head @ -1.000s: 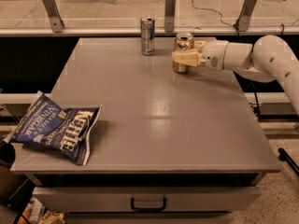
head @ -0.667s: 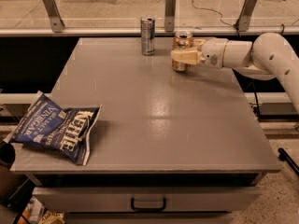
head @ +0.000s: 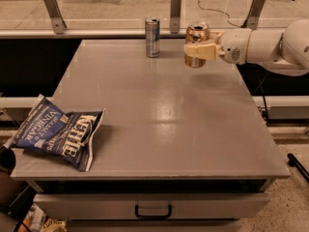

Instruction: Move orange can near blue chip bag

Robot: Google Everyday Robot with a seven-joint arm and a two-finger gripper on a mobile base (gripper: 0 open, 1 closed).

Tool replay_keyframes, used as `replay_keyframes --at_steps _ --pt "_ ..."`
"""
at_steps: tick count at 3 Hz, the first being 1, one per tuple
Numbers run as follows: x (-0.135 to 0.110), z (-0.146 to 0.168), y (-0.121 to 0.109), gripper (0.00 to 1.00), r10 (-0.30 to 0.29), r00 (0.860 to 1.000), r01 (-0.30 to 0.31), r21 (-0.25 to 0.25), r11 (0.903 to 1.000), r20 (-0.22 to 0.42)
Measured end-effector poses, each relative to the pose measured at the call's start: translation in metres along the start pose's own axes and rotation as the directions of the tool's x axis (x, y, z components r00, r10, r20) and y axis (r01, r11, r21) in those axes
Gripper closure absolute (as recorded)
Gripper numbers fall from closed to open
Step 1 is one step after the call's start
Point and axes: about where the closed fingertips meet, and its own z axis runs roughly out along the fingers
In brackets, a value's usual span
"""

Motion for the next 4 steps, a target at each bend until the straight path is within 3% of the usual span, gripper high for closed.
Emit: replay_keyframes --at_steps 2,4 --pt "-0.011 -0.024 0.073 1.00 -0.001 1.000 0.004 -0.111 0.9939 0.025" --pt "0.001 -0.015 0.166 1.00 0.043 0.999 -0.041 -0.174 0.9839 0.008"
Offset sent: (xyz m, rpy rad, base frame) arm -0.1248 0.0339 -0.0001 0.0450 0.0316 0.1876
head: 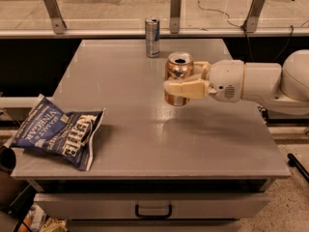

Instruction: Move orange can near blue chip bag

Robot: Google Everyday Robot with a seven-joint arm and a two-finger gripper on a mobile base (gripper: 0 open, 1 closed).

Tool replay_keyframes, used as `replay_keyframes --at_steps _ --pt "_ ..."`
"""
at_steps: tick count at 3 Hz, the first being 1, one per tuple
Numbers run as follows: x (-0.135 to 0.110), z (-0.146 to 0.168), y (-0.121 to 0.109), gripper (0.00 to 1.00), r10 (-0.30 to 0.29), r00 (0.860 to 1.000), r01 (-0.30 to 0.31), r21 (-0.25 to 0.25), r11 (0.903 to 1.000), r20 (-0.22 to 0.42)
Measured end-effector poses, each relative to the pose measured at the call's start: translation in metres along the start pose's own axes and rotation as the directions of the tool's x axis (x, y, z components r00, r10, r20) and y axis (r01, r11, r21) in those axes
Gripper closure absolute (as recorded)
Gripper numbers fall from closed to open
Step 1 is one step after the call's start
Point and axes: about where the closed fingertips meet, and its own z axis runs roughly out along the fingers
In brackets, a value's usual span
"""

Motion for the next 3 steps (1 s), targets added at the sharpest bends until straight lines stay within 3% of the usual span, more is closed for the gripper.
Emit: replay_keyframes --at_steps 1,2,3 --pt "0.007 0.017 0.044 1.00 0.012 0.999 -0.013 -0.012 0.9999 -0.037" --pt "0.015 0.033 0.078 1.00 -0.012 0.998 0.010 -0.027 0.9996 -0.054" --pt "0.027 0.049 0.101 1.00 -0.049 0.999 0.049 -0.051 0.9975 -0.007"
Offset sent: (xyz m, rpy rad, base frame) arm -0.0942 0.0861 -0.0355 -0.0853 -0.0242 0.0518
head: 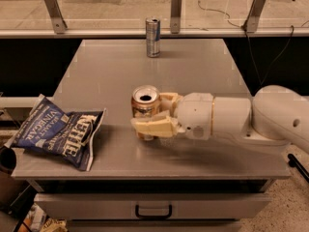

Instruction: Move orange can near blue chip bag

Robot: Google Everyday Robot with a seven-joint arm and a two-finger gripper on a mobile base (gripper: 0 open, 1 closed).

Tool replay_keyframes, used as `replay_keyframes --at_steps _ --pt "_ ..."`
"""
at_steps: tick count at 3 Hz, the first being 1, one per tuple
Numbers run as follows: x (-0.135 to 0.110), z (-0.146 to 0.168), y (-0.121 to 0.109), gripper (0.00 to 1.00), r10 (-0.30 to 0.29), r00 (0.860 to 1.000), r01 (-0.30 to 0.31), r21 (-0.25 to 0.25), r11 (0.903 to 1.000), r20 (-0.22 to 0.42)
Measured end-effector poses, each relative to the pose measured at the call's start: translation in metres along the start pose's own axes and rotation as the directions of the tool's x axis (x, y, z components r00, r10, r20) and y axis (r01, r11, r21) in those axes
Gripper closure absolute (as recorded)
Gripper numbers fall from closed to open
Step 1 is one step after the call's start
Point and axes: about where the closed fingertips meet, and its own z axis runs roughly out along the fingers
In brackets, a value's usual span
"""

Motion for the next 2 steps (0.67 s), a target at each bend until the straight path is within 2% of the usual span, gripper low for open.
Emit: replay_keyframes --at_steps 1,2 --pt "0.0195 0.0093 0.0113 1.00 -0.030 0.998 0.031 -0.021 0.9993 0.057" --pt "0.0195 0.0104 0.0118 0.82 -0.041 0.997 0.043 -0.026 0.9988 0.063"
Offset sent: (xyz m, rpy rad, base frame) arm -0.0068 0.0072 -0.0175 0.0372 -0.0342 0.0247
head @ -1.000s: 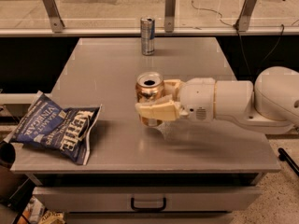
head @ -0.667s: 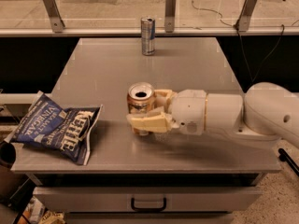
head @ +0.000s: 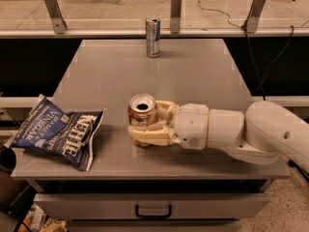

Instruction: Move orange can near blue chip bag

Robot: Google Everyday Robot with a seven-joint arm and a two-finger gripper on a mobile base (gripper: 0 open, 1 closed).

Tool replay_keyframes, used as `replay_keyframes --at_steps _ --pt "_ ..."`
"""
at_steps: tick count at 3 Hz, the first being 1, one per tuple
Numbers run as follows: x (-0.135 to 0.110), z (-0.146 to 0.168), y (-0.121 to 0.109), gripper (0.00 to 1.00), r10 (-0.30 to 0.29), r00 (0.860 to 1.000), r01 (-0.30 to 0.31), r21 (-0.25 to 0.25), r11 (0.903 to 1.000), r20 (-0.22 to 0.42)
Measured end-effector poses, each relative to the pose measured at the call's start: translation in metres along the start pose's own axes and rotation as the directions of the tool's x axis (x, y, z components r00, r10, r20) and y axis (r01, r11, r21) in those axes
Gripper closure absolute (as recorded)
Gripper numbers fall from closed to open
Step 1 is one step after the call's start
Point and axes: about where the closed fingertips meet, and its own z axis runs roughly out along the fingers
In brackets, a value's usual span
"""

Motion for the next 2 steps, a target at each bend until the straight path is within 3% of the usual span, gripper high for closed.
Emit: replay_keyframes --at_steps 2 --pt "-0.0020 0.0017 0.0012 0.35 -0.002 1.000 0.002 -0.004 1.0000 0.000"
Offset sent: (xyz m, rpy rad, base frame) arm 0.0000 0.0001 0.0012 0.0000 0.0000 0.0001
